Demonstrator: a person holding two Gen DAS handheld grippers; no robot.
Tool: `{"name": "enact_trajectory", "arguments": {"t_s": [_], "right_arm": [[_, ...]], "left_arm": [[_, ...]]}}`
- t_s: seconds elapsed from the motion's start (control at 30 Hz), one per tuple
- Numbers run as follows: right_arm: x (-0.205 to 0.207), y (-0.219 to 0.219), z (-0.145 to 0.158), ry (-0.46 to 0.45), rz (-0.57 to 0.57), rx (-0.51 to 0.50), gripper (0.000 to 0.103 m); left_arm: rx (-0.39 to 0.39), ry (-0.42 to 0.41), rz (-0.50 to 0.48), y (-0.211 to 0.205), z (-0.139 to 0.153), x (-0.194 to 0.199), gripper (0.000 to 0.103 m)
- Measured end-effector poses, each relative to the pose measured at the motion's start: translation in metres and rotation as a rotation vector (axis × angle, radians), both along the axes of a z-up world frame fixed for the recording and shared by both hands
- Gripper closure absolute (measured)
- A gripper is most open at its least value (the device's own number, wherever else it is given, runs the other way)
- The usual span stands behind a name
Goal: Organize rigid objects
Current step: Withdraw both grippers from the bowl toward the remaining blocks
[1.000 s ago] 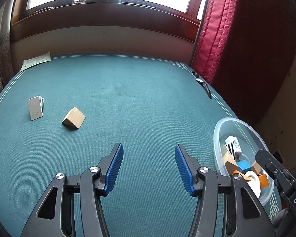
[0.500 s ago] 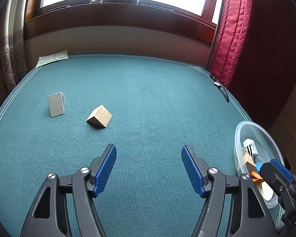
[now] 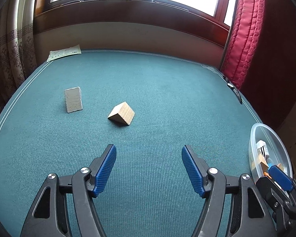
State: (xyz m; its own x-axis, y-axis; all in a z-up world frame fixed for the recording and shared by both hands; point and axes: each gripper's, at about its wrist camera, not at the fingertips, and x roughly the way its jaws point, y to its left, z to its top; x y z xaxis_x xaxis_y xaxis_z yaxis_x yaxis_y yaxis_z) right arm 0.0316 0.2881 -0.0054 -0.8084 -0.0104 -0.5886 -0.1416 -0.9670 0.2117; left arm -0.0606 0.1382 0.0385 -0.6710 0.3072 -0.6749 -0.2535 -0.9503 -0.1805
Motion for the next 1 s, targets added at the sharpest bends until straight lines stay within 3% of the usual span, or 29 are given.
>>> {"name": "enact_trajectory", "arguments": {"t_s": [0.37,0.73,1.0], "right_arm": [[-0.009,-0.021,-0.013,-0.054,0.071,0.008,0.027],[-0.02,-0.04,-0.026,-0.107,0.157,0.003,0.025],[-0.024,-0.047,-0.029,-0.117,0.198,0.006,0.025]], "left_arm": [[0.002,-0.025,0.057,-0.028,-0.004,-0.013,0.033],[-0.013,-0.045,0.213,-0.08,-0.002,-0.048,0.033],[-0.028,-0.054,0.273,-0.094,-0.001,-0.082,0.033]]}}
